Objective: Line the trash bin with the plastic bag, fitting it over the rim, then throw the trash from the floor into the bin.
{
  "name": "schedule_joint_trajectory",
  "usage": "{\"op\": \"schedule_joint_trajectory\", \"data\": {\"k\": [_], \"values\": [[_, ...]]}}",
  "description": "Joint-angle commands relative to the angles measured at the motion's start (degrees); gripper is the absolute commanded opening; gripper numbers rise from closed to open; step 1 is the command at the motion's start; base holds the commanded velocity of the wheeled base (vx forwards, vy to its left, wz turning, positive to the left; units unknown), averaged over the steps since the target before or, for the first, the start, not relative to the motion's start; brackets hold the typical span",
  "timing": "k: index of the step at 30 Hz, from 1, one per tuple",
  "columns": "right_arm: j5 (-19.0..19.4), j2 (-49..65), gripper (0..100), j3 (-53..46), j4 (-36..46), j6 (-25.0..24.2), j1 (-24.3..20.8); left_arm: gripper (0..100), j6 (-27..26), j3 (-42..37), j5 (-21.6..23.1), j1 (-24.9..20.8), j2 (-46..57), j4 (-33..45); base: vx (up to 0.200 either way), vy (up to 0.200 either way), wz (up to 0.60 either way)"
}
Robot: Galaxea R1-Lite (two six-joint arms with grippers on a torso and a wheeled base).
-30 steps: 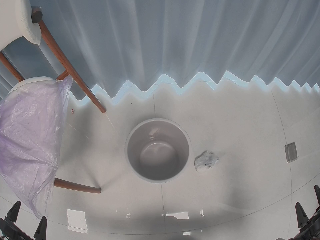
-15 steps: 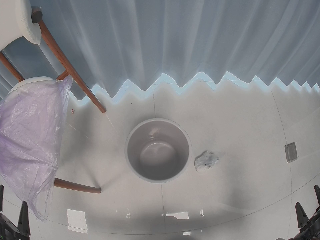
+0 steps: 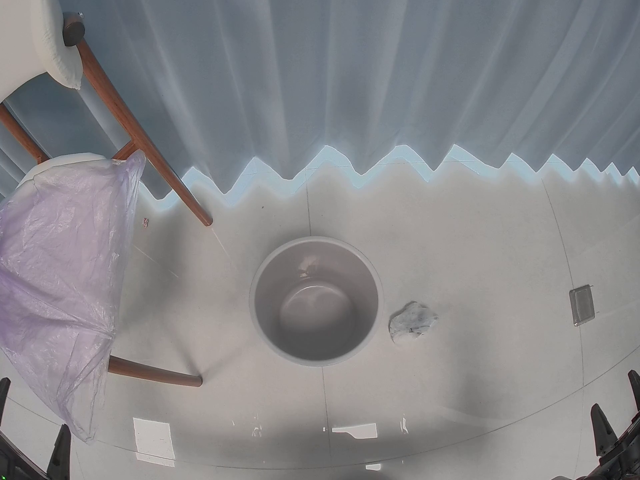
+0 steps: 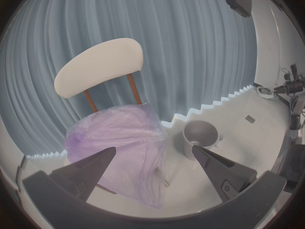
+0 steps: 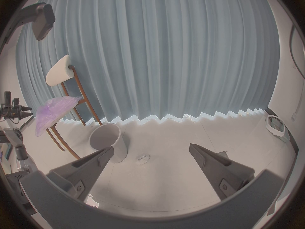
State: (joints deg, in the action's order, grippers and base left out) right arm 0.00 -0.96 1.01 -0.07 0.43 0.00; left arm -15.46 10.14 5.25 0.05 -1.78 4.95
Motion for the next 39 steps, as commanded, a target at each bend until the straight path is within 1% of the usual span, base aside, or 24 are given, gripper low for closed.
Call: {"op": "schedule_joint_trajectory", "data": {"k": [1, 3, 8, 12, 15, 19, 22, 24, 27, 28, 29, 32, 35, 37, 38, 39], "values": [[0.0, 0.96, 100, -1.01, -0.01, 0.01, 0.0, 100, -6.6, 10.95, 1.34, 0.13, -8.24, 7.62, 0.0, 0.0, 0.0], [0.0, 0.96, 100, -1.01, -0.01, 0.01, 0.0, 100, -8.27, 12.8, 1.51, 0.13, -11.93, 7.53, 0.0, 0.0, 0.0], [0.0, 0.96, 100, -1.01, -0.01, 0.01, 0.0, 100, -8.8, 16.84, 1.78, -0.31, -22.65, 6.65, 0.0, 0.0, 0.0], [0.0, 0.96, 100, -0.92, -0.01, 0.01, 0.0, 100, -9.77, 17.28, 1.69, -0.66, -29.51, 2.7, 0.0, 0.0, 0.0], [0.0, 0.96, 100, -1.01, -0.01, 0.01, 0.0, 100, -10.38, 17.63, 1.51, -0.75, -33.55, 1.73, 0.0, 0.0, 0.0], [0.0, 0.96, 100, -0.92, -0.01, 0.01, 0.0, 100, -16.8, 19.92, 1.16, -0.93, -39.27, 0.5, 0.0, 0.0, 0.0], [0.0, 0.96, 100, -0.92, -0.01, 0.01, 0.0, 100, -19.61, 21.76, 1.16, -1.72, -43.04, 0.41, 0.0, 0.0, 0.0], [0.0, 0.96, 100, -0.92, -0.01, 0.01, 0.0, 100, -21.1, 23.26, 0.46, -4.36, -46.74, 0.41, 0.0, 0.0, 0.0], [0.0, 0.96, 100, -0.92, -0.01, 0.01, 0.0, 100, -20.93, 26.33, -3.67, -10.77, -53.06, -0.2, 0.0, 0.0, 0.0], [0.0, 0.96, 100, -1.01, -0.01, 0.01, 0.0, 100, -20.84, 27.12, -4.73, -11.91, -54.56, -0.73, 0.0, 0.0, 0.0], [0.0, 0.96, 100, -1.01, -0.01, 0.01, 0.0, 100, -20.49, 28.09, -5.69, -12.88, -56.58, -1.87, 0.0, 0.0, 0.0], [0.0, 0.96, 100, -1.01, -0.01, 0.01, 0.0, 100, -19.96, 29.06, -5.78, -14.37, -60.01, -5.04, 0.0, 0.0, 0.0], [0.0, 0.96, 100, -1.01, -0.01, 0.01, 0.0, 100, -19.52, 30.29, -7.36, -17.63, -63.17, -8.03, 0.0, 0.0, 0.0], [0.0, 0.96, 100, -1.01, -0.01, 0.01, 0.0, 100, -19.26, 30.46, -9.03, -18.59, -64.23, -9.52, 0.0, 0.0, 0.0], [0.0, 0.96, 100, -0.92, -0.01, 0.01, 0.0, 100, -19.0, 30.46, -12.72, -19.82, -65.46, -11.8, 0.0, 0.0, 0.0], [0.0, 0.96, 100, -0.92, -0.01, 0.01, -0.09, 100, -19.08, 30.46, -13.87, -20.35, -65.9, -12.51, 0.0, 0.0, 0.0]]}}
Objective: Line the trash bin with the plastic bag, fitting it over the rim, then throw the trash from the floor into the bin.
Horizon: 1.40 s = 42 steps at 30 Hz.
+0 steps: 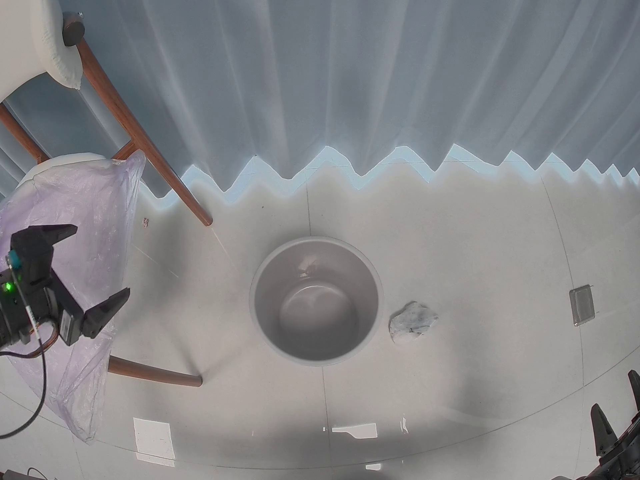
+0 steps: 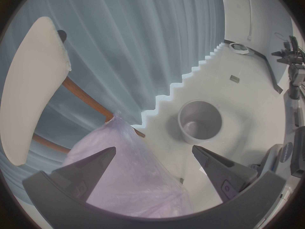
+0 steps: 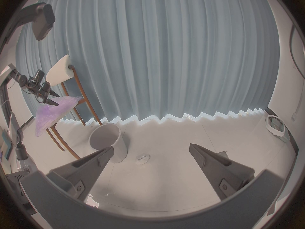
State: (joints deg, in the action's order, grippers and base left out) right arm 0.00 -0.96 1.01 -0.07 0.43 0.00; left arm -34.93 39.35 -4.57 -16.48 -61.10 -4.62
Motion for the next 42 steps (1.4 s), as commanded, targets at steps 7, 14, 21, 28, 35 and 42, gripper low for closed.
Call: {"op": "schedule_joint_trajectory", "data": {"k": [7, 14, 21, 28, 35, 42], "values": [[0.0, 0.96, 100, -0.92, -0.01, 0.01, -0.09, 100, -0.14, 0.64, -22.32, -10.15, -10.88, -8.3, 0.0, 0.0, 0.0], [0.0, 0.96, 100, -1.01, -0.01, 0.01, 0.0, 100, -0.32, 0.29, -35.07, -16.21, -14.57, -8.48, 0.0, 0.0, 0.0], [0.0, 0.96, 100, -1.01, -0.01, 0.01, 0.0, 100, -0.32, -1.65, -36.39, -16.21, -16.95, -8.56, 0.0, 0.0, 0.0], [0.0, 0.96, 100, -1.01, -0.01, 0.01, 0.0, 100, -0.32, -2.7, -38.58, -14.81, -17.56, -8.65, 0.0, 0.0, 0.0], [0.0, 0.96, 100, -1.01, -0.01, 0.01, 0.0, 100, -1.28, -3.49, -41.04, -12.79, -17.91, -11.73, 0.0, 0.0, 0.0], [0.0, 0.96, 100, -0.92, -0.01, 0.01, 0.0, 100, -4.19, -3.58, -43.94, -12.35, -19.41, -15.42, 0.0, 0.0, 0.0]]}}
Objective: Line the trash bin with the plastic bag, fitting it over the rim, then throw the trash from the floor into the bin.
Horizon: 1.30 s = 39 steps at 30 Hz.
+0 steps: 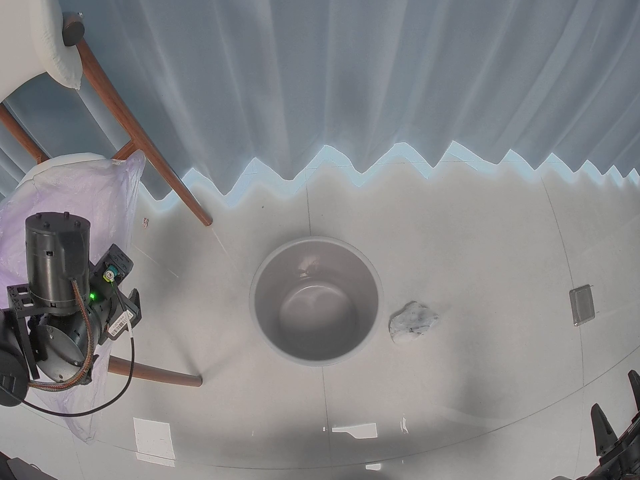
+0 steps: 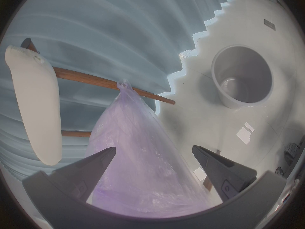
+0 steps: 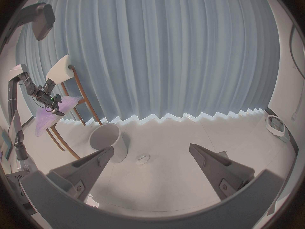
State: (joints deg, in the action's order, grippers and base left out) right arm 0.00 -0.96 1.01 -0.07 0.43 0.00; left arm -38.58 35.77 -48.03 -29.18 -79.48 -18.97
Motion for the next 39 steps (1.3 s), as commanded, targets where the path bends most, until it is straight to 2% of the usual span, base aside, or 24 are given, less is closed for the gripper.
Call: {"op": "schedule_joint_trajectory", "data": {"k": [1, 14, 19, 20, 25, 33, 39], "values": [[0.0, 0.96, 100, -1.01, -0.01, 0.01, -0.09, 100, -0.79, -0.08, -0.48, 0.62, -1.38, -1.95, 0.0, 0.0, 0.0], [0.0, 0.96, 100, -0.92, -0.01, 0.01, 0.0, 100, -1.58, -0.79, -1.54, 3.43, -4.01, -4.76, 0.0, 0.0, 0.0], [0.0, 0.96, 100, -1.01, -0.01, 0.01, 0.0, 100, -5.1, -1.58, -1.54, 4.93, -4.1, -8.72, 0.0, 0.0, 0.0], [0.0, 0.96, 100, -1.01, -0.01, 0.01, -0.09, 0, -5.27, -1.58, -1.54, 4.93, -4.1, -8.8, 0.0, 0.0, 0.0], [0.0, 0.96, 100, -0.92, -0.01, 0.01, 0.0, 0, -8.44, -2.72, -1.45, 4.93, -4.19, -13.29, 0.0, 0.0, 0.0], [0.0, 0.96, 100, -0.92, -0.01, 0.01, 0.0, 0, -8.17, -3.6, -0.92, 4.31, -3.57, -13.55, 0.0, 0.0, 0.0], [0.0, 0.96, 100, -1.01, -0.01, 0.01, 0.0, 0, -8.0, -3.42, 1.45, 1.5, -2.34, -13.55, 0.0, 0.0, 0.0]]}}
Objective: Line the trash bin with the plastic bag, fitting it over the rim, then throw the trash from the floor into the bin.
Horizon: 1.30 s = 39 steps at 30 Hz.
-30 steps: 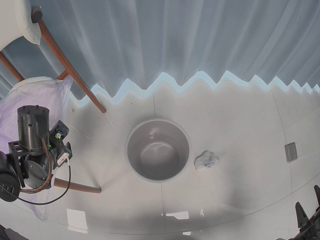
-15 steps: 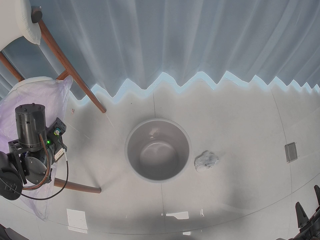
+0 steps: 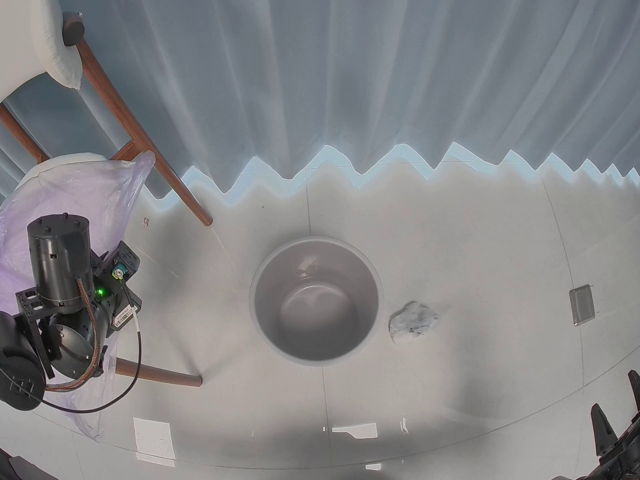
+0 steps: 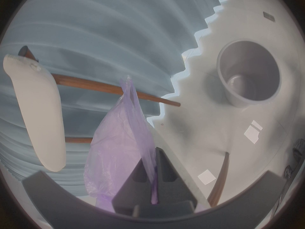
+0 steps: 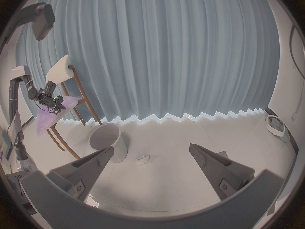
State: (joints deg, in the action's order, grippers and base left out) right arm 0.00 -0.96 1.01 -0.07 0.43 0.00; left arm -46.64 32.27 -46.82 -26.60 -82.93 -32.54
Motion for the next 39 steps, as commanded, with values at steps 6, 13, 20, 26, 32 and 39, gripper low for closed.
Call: {"op": "schedule_joint_trajectory", "data": {"k": [6, 13, 20, 26, 32, 39], "values": [[0.0, 0.96, 100, -0.92, -0.01, 0.01, 0.0, 0, 0.94, 1.48, 0.86, -5.3, 3.57, 0.46, 0.0, 0.0, 0.0], [0.0, 0.96, 100, -0.92, -0.01, 0.01, 0.0, 0, 9.82, 5.26, 1.03, -11.81, 3.39, 1.86, 0.0, 0.0, 0.0], [0.0, 0.96, 100, -1.01, -0.01, 0.01, 0.0, 0, 20.54, 6.93, 4.64, -17.35, 3.66, 8.28, 0.0, 0.0, 0.0], [0.0, 0.96, 100, -1.01, -0.01, 0.01, 0.0, 0, 24.23, 7.63, 9.12, -18.58, 3.57, 9.07, 0.0, 0.0, 0.0], [0.0, 0.96, 100, -1.01, -0.01, 0.01, 0.0, 0, 34.78, 10.45, 11.93, -25.34, 3.74, 14.43, 0.0, 0.0, 0.0], [0.0, 0.96, 100, -0.92, -0.01, 0.01, -0.09, 0, 39.52, 14.14, 18.26, -27.54, 8.05, 21.29, 0.0, 0.0, 0.0]]}}
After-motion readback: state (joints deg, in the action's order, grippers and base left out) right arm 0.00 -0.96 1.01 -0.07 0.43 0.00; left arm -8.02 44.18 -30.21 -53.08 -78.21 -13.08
